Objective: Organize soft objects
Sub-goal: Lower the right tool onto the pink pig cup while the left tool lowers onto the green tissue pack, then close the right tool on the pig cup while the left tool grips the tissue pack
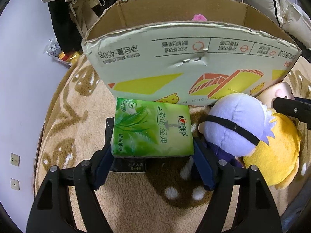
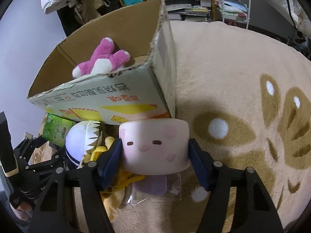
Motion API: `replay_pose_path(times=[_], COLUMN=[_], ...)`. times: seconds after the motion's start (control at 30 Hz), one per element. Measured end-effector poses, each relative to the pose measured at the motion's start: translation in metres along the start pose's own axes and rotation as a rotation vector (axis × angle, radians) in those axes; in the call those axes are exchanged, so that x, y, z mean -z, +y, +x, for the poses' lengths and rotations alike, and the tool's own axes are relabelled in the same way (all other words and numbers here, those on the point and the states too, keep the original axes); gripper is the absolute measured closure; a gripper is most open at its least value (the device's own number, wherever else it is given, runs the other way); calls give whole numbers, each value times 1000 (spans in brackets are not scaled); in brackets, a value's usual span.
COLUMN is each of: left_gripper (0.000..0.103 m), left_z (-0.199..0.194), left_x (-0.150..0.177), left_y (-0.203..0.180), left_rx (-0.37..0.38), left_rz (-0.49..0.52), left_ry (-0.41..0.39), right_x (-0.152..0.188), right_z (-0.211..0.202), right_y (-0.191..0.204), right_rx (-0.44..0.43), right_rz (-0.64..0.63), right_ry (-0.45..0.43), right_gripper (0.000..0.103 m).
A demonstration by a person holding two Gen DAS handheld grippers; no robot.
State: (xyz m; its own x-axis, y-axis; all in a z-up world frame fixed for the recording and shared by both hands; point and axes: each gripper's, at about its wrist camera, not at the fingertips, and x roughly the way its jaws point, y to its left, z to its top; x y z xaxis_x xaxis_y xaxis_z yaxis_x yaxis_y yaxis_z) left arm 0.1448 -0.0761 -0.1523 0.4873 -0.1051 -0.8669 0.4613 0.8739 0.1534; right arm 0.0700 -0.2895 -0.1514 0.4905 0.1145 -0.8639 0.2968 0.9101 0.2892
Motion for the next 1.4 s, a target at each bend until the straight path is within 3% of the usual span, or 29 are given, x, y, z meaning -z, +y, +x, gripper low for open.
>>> replay_pose_path(times=[0.3, 0.83, 1.4], left_gripper=[27, 28, 28], left_z=[-6, -52, -125], left_x=[4, 21, 34], left_y=[12, 16, 27], left_rx=[28, -26, -65], left_rz=[-53, -104, -166], left_ry=[-26, -134, -357], right_x=[2, 15, 26], right_z=[-6, -59, -116], right_y=[2, 12, 31], right_rx=[5, 17, -27], right_rz=[-18, -46, -103], right_ry=[-8, -184, -380], right_gripper=[52, 54, 54])
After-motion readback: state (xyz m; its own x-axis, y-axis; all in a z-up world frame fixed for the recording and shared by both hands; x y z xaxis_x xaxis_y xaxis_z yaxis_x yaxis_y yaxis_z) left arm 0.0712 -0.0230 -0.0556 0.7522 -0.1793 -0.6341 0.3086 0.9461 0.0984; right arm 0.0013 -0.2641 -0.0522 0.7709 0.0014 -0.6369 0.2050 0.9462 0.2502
